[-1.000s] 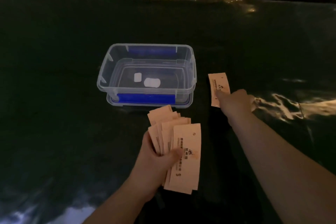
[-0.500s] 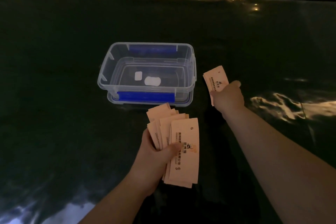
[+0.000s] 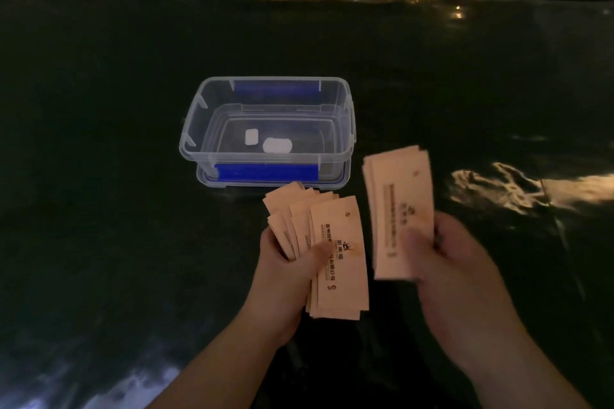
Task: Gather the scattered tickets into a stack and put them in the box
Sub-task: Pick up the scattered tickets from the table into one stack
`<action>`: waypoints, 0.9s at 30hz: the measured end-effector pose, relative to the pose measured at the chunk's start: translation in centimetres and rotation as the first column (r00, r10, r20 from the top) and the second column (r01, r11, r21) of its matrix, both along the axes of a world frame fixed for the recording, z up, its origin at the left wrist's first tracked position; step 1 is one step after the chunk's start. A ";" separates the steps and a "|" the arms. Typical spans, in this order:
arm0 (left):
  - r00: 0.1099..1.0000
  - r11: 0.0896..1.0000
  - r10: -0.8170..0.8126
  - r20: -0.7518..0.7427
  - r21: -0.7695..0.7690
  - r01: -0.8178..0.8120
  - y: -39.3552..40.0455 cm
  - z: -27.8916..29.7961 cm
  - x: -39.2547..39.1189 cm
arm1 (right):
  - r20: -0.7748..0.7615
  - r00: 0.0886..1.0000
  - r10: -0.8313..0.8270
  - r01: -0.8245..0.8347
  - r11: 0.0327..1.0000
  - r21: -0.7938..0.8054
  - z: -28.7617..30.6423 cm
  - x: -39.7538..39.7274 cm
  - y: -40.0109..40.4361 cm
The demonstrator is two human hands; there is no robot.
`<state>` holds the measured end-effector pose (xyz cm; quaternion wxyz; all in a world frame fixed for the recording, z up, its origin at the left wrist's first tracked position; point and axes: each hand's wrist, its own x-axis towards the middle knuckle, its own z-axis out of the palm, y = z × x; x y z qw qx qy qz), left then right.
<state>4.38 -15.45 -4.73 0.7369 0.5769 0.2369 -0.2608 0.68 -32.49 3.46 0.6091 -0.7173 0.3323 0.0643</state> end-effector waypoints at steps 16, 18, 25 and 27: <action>1.000 0.991 0.010 0.024 -0.134 -0.007 0.8 -0.7 -2.3 | -0.160 0.985 0.062 -0.086 0.985 -0.152 -4.0 -2.9 5.7; 0.998 0.994 -0.038 0.049 -0.105 0.043 1.2 -0.6 -2.6 | -0.165 0.980 0.110 -0.132 0.983 -0.125 -4.0 -3.1 6.1; 0.997 0.998 0.049 0.057 -0.043 -0.047 1.4 -0.1 -3.7 | -0.165 0.978 0.124 -0.106 0.988 0.116 -4.4 -3.1 7.3; 0.983 0.975 0.186 -0.002 -0.126 -0.184 1.2 0.4 -3.8 | -0.159 0.985 -0.064 0.106 0.957 0.271 -4.6 -3.5 7.6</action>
